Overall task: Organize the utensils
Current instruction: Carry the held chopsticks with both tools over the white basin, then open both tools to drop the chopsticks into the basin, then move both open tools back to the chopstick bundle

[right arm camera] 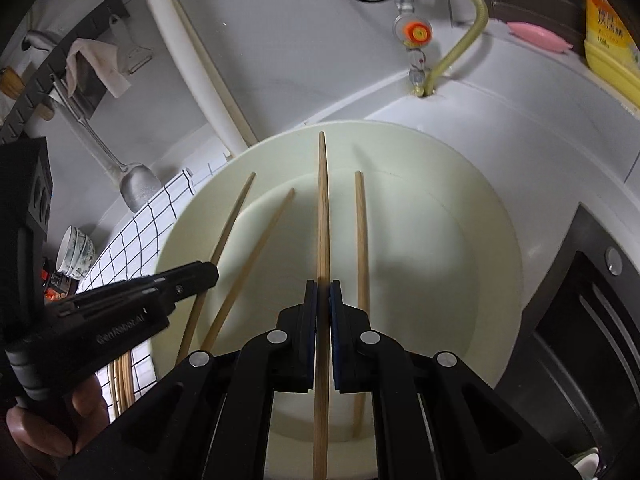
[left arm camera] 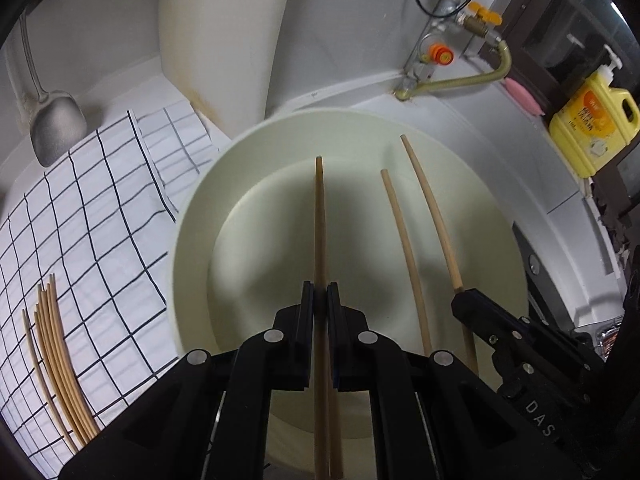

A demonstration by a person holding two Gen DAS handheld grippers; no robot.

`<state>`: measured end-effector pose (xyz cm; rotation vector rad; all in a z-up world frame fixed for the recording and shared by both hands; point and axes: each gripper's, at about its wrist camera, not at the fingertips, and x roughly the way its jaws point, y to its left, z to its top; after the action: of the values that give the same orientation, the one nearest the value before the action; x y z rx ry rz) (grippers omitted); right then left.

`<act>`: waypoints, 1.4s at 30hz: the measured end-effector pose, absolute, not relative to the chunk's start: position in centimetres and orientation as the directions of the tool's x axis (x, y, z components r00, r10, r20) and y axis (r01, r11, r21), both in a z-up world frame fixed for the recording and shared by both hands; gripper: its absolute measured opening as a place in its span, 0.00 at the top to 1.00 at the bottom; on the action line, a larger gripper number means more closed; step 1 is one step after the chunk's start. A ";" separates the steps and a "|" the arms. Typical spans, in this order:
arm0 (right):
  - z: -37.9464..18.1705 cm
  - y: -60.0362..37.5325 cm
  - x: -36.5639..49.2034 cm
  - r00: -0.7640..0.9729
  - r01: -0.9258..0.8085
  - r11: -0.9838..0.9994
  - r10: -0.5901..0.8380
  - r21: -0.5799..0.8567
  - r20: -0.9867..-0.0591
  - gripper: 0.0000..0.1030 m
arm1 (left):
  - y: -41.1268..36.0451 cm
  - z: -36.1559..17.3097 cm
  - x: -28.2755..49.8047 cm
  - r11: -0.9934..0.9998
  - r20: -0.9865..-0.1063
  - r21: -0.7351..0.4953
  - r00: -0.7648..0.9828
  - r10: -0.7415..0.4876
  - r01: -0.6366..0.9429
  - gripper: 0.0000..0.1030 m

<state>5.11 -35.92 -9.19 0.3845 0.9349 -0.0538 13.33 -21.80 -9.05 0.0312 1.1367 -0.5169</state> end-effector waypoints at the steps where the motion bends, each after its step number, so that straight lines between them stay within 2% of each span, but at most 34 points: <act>1: -9.4 -36.1 5.3 0.595 0.212 0.929 0.122 0.302 -0.794 0.94 | -22.1 -9.4 13.4 0.884 -0.875 -0.229 0.311 -0.370 0.407 0.93; 13: -10.4 -37.2 6.3 0.585 0.229 0.924 0.121 0.307 -0.802 0.94 | -24.5 -10.7 14.7 0.903 -0.895 -0.183 0.314 -0.317 0.390 0.93; 15: -10.1 -37.4 6.0 0.594 0.238 0.924 0.106 0.299 -0.798 0.88 | -24.4 -10.5 15.0 0.908 -0.897 -0.177 0.317 -0.308 0.380 0.92; 16: -9.9 -37.5 5.8 0.598 0.241 0.924 0.098 0.296 -0.795 0.82 | -24.1 -10.3 15.0 0.912 -0.897 -0.171 0.325 -0.301 0.374 0.90; 18: -9.6 -37.6 5.3 0.606 0.245 0.926 0.086 0.288 -0.791 0.82 | -23.6 -9.8 14.9 0.918 -0.892 -0.158 0.346 -0.291 0.363 0.71; 19: -9.4 -37.6 5.1 0.609 0.246 0.926 0.082 0.287 -0.789 0.82 | -23.1 -9.3 14.7 0.923 -0.887 -0.151 0.363 -0.285 0.355 0.65; 21: -8.9 -37.7 4.4 0.616 0.253 0.924 0.074 0.286 -0.784 0.81 | -22.2 -8.6 14.4 0.929 -0.877 -0.146 0.390 -0.281 0.340 0.40; 23: -8.5 -37.6 3.9 0.622 0.253 0.924 0.071 0.286 -0.780 0.79 | -21.5 -7.7 14.2 0.932 -0.863 -0.152 0.416 -0.287 0.328 0.32; 30: -6.9 -36.6 2.0 0.636 0.247 0.926 0.066 0.284 -0.769 0.74 | -18.7 -5.0 12.5 0.940 -0.840 -0.133 0.467 -0.276 0.315 0.24; 34: -5.8 -35.3 0.9 0.643 0.229 0.934 0.068 0.276 -0.763 0.66 | -16.2 -3.7 11.1 0.944 -0.828 -0.127 0.492 -0.270 0.304 0.22; 42: -4.6 -30.8 -0.4 0.644 0.146 0.955 0.105 0.257 -0.758 0.65 | -11.3 -2.4 8.4 0.955 -0.814 -0.113 0.525 -0.248 0.275 0.17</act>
<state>-0.44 -30.83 -4.60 0.3095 0.8747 -0.0238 8.44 -11.30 -2.40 0.0310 0.9692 -0.3127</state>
